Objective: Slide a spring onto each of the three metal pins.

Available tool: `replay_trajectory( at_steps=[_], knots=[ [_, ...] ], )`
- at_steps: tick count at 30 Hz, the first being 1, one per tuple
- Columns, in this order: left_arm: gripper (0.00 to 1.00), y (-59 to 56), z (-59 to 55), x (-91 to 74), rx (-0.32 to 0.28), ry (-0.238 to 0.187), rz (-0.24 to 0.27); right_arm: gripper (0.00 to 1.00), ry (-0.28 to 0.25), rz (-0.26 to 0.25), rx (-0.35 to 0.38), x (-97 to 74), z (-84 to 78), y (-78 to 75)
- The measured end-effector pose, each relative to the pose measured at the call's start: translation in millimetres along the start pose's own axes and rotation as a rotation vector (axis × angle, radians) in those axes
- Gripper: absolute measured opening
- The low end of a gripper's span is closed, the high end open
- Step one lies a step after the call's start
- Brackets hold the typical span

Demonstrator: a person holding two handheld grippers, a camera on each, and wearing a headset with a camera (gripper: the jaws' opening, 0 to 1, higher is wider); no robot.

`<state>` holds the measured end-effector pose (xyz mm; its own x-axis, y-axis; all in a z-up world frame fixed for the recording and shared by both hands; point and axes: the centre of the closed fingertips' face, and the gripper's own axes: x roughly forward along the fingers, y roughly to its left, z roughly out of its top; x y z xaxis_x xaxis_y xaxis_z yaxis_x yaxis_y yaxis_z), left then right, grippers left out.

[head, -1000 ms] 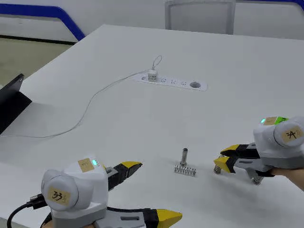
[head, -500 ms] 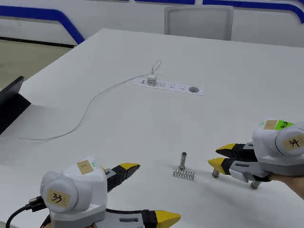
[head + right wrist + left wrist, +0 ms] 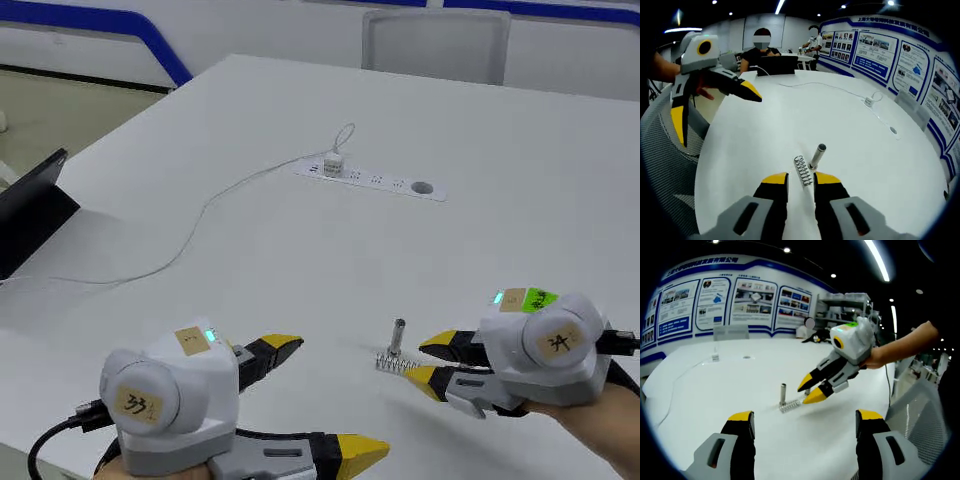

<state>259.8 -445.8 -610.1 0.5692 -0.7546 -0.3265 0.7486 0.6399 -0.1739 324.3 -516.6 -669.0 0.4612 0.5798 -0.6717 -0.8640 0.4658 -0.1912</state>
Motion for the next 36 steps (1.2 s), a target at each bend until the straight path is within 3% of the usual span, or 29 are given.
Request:
replay_trajectory(
  at_steps=[5, 12, 15, 24, 33, 36],
  knots=[
    [0.85, 4.1, 3.4, -2.1, -0.01, -0.021, 0.013, 0.21, 0.013, 0.01, 0.055, 10.5, -4.4, -2.8],
    [0.84, 3.5, 0.9, -1.5, -0.014, -0.014, 0.007, 0.2, 0.014, 0.023, 0.09, 21.4, -3.1, -2.6],
    [0.84, 2.3, 0.5, -1.5, -0.012, -0.01, 0.003, 0.19, 0.043, 0.028, 0.092, 26.7, -8.1, -1.3],
    [0.83, 8.2, 3.0, -3.0, -0.034, -0.025, 0.021, 0.14, 0.068, 0.053, 0.119, 28.9, -15.6, 3.3],
    [0.82, 7.7, 3.1, -3.1, -0.037, -0.025, 0.017, 0.11, 0.048, 0.066, 0.188, 28.9, -13.8, 6.2],
    [0.82, 6.9, 2.3, -2.8, -0.035, -0.02, 0.015, 0.11, 0.056, 0.059, 0.164, 27.9, -13.5, 8.3]
  ],
)
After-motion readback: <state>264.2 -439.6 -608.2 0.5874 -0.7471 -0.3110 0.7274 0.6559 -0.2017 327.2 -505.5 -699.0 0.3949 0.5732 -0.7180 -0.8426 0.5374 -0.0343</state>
